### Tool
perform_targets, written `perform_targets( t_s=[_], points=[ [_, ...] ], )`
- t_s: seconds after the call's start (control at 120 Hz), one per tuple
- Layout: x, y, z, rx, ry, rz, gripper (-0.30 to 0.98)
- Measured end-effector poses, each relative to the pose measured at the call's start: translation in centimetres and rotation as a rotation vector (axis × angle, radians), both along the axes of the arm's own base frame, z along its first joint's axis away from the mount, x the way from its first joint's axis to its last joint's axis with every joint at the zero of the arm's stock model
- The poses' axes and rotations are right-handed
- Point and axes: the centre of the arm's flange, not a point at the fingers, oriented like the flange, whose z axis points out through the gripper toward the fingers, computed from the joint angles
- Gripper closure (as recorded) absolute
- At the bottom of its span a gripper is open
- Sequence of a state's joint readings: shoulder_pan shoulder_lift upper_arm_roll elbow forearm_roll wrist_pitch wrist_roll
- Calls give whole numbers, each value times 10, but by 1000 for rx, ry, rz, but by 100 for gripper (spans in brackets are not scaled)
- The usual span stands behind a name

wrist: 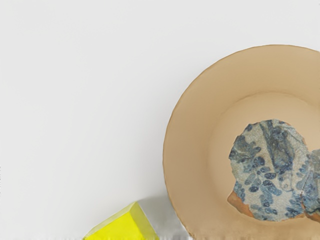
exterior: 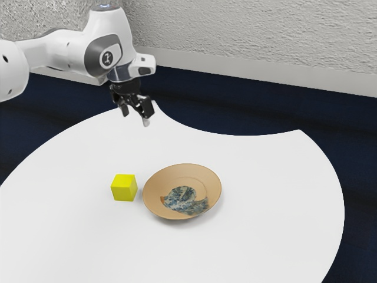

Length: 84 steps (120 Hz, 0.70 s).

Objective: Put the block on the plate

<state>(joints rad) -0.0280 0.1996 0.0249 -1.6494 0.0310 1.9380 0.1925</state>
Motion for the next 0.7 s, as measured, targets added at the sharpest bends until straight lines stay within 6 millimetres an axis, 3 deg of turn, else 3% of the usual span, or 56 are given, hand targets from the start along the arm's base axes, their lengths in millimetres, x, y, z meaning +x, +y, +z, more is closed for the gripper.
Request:
perform_targets(
  t_s=[0.117,0.233,0.425,0.567,0.7],
  points=[
    [-5,-1,-1,10,26,-64,0],
    [-14,9,-6,16,62,-95,0],
    [-36,46,-69,-3,189,-79,0],
    [-33,47,-96,-33,187,-62,0],
    [-44,54,-137,-79,215,15,0]
  ],
)
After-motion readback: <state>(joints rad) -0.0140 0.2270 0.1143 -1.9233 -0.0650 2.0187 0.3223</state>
